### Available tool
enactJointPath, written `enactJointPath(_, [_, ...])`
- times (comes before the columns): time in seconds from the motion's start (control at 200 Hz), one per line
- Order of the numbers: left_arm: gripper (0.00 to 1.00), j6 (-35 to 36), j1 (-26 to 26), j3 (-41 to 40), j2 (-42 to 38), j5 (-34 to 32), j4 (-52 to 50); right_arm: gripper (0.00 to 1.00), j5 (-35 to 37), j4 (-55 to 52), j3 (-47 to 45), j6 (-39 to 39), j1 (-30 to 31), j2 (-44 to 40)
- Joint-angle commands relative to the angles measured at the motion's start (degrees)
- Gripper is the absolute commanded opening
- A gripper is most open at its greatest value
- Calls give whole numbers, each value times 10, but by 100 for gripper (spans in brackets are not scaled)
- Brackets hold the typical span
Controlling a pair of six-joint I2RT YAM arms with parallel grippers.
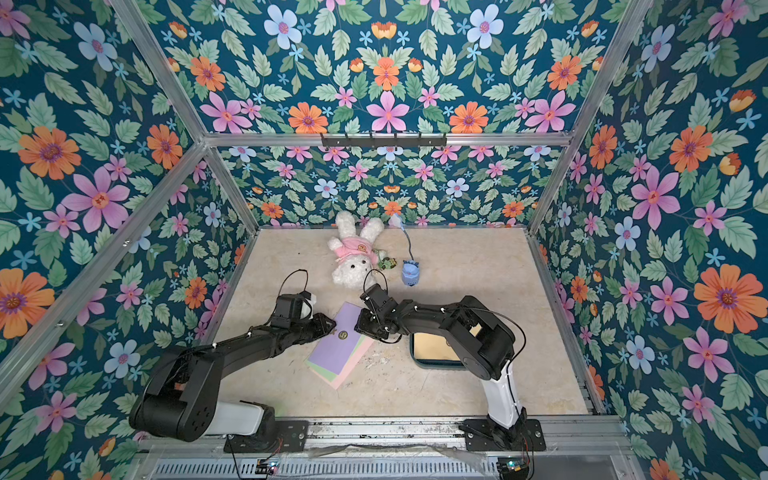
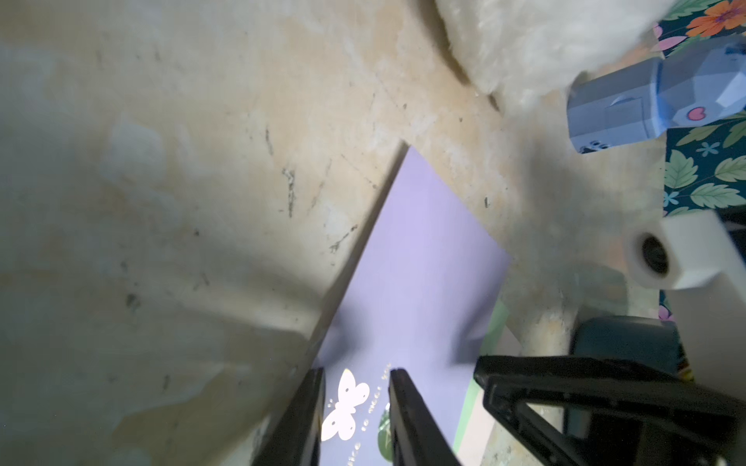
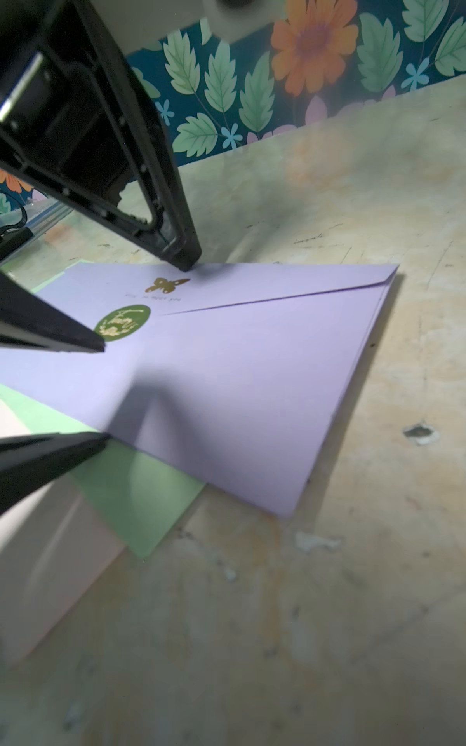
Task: Put the sealed envelopes into the storage box
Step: Pick up the envelope from the center of the board.
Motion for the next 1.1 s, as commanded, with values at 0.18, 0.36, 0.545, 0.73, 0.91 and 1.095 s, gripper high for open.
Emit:
enactJointPath(0.18, [32,-3,1,-10,8,-10,11,38,3,-1,-9,15,1,1])
enactJointPath(0.36, [29,-8,1,-17,5,-13,12,39,4,8,-15,29,-1,-10])
enactJointPath(0.545, [24,-11,1,-24,8,-11,17,39,12,25,-42,59,-9,-19])
enactJointPath(0.73, [15,-9,1,-21,19,-4,17,39,9,39,-42,67,-9,-4])
enactJointPath(0.91, [9,-15,1,-25,34,15,31,39,-17,71,-57,83,-9,1])
enactJointPath(1.095, [8,-23,1,-33,46,34,49,39,-40,135,-78,102,-17,-23])
